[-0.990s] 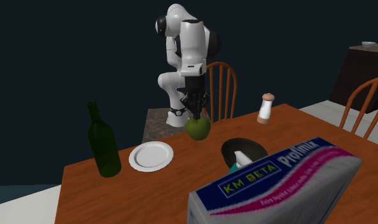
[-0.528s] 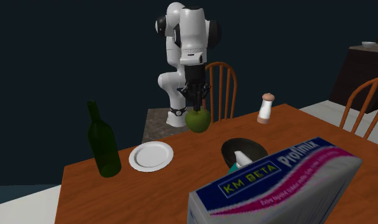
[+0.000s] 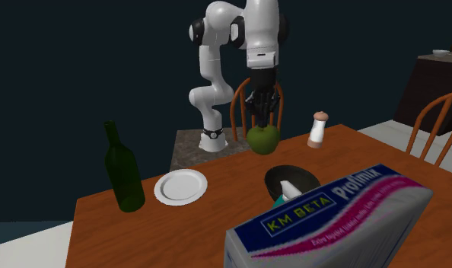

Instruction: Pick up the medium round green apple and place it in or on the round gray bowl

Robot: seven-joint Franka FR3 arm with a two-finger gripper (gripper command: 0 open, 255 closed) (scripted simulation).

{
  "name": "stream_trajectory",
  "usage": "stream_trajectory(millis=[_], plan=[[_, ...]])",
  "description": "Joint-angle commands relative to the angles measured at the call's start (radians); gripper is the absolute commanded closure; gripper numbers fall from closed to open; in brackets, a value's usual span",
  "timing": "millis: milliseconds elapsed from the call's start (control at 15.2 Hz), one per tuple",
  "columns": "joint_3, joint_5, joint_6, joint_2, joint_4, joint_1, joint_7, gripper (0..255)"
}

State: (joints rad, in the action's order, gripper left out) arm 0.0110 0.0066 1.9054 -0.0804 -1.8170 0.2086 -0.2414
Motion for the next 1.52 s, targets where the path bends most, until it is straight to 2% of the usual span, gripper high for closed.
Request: stream_trajectory(millis=[0,330,396,1452], plan=[[0.022,-0.006,-0.029,0.051,0.081,0.018,0.043,255],[0.067,-0.032,-0.114,0.189,0.302,0.066,0.138,255],[0.077,-0.041,-0.142,0.234,0.374,0.081,0.163,255],[0.075,-0.04,0.081,0.212,0.129,0.079,0.166,255]])
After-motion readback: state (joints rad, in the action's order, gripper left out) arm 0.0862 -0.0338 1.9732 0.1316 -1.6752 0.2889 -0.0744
